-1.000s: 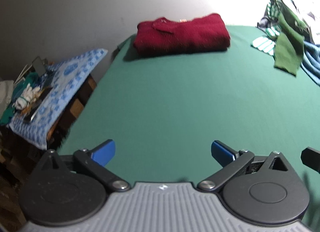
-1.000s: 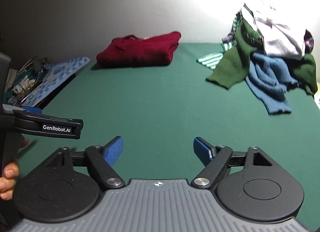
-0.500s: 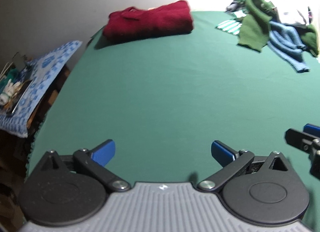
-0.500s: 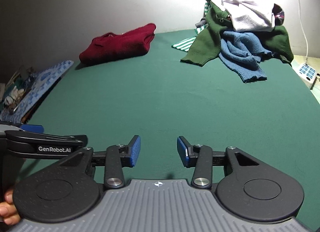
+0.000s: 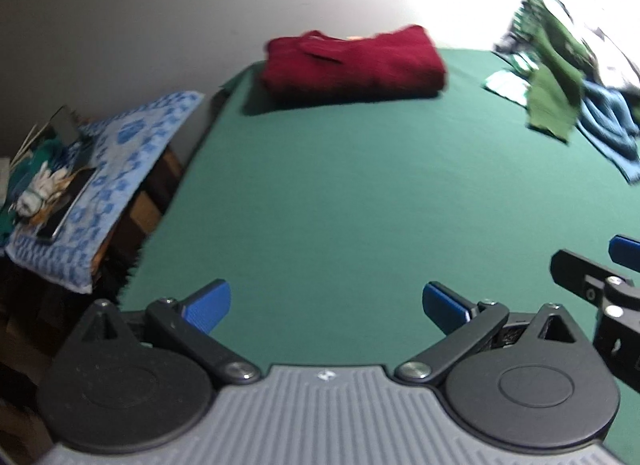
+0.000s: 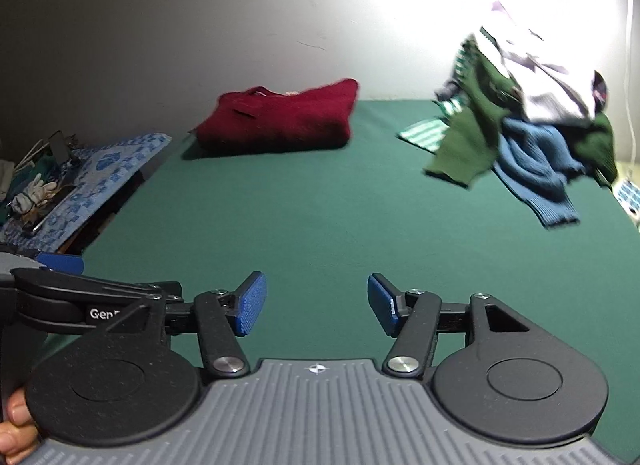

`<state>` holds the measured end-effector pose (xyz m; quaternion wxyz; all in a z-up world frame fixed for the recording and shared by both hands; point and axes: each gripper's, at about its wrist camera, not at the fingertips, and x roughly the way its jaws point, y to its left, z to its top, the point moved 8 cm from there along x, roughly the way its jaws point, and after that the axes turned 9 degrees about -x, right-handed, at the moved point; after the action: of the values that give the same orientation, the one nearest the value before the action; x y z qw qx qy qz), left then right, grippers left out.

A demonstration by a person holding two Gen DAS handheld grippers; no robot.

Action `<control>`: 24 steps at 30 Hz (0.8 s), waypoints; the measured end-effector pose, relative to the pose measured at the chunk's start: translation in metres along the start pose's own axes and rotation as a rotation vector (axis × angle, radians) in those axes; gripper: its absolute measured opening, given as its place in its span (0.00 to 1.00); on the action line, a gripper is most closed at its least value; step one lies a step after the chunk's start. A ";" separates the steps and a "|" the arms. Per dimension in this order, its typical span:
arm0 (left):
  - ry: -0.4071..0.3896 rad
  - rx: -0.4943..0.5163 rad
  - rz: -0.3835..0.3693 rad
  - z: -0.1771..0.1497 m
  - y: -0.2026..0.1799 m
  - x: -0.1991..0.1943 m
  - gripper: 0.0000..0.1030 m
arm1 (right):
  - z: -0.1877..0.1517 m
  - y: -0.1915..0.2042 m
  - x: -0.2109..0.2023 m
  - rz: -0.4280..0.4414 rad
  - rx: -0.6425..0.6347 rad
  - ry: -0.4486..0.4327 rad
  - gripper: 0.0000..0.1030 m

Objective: Fold clothes

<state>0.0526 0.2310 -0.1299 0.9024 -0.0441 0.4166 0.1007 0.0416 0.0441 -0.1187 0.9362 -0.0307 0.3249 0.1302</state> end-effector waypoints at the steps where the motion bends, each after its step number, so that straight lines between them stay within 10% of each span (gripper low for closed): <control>1: -0.004 -0.014 -0.002 0.003 0.006 -0.002 0.99 | 0.006 0.005 0.002 0.000 -0.011 -0.004 0.63; 24: -0.070 -0.030 0.007 0.022 0.022 -0.014 0.99 | 0.028 0.019 0.016 0.000 0.012 -0.003 0.65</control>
<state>0.0555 0.2540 -0.1053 0.9154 -0.0526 0.3832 0.1113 0.0656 0.0701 -0.1056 0.9368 -0.0250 0.3244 0.1286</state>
